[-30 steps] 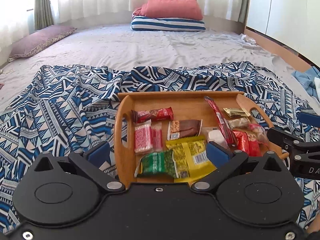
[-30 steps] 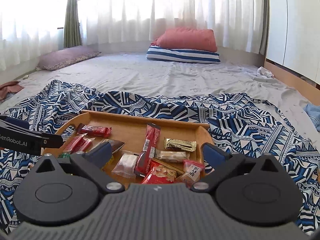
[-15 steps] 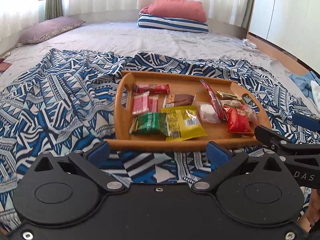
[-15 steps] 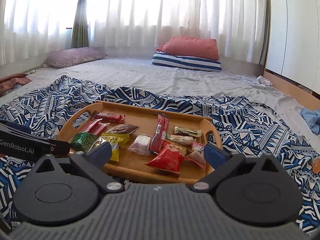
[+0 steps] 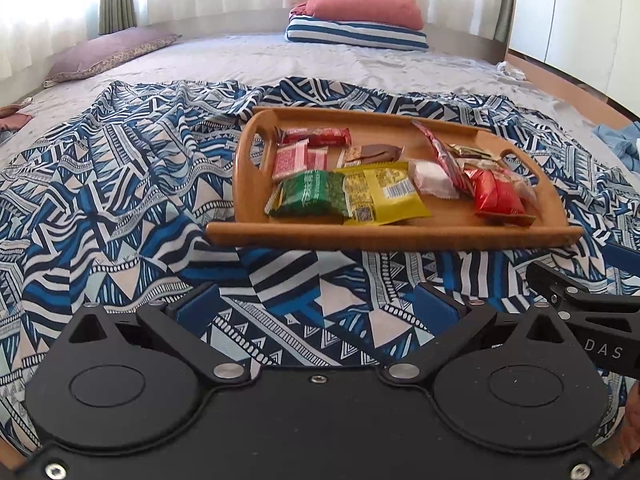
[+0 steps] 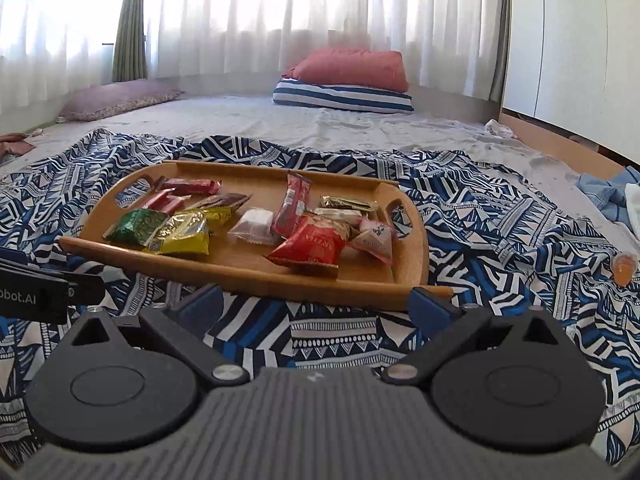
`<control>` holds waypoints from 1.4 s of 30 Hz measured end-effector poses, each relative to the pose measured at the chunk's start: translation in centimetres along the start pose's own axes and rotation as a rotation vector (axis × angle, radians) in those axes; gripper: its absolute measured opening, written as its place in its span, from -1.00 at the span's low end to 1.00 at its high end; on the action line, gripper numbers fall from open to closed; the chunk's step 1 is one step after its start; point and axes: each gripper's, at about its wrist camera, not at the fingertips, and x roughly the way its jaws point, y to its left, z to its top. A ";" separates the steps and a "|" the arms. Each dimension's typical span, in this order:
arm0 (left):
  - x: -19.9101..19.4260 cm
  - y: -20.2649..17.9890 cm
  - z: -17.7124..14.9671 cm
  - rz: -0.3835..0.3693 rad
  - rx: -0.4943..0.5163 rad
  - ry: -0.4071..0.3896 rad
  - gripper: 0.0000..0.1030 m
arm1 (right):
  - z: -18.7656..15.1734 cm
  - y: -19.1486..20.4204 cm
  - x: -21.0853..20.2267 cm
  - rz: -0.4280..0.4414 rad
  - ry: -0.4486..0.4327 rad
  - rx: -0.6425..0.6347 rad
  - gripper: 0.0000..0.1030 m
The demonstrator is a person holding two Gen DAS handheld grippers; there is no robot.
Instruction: Organize snacks
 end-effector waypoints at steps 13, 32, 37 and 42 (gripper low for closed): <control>2.6 -0.3 -1.5 0.023 0.000 0.031 0.99 | -2.8 -0.3 2.2 -0.044 0.061 0.029 1.00; 3.6 -0.5 -1.5 0.052 0.031 0.054 1.00 | -3.5 -1.0 3.2 0.001 0.077 0.050 1.00; 3.6 -0.5 -1.5 0.050 0.029 0.054 1.00 | -3.5 -0.9 3.2 0.001 0.079 0.040 1.00; 3.6 -0.6 -1.5 0.054 0.024 0.056 1.00 | -3.4 -0.9 3.2 0.001 0.082 0.039 1.00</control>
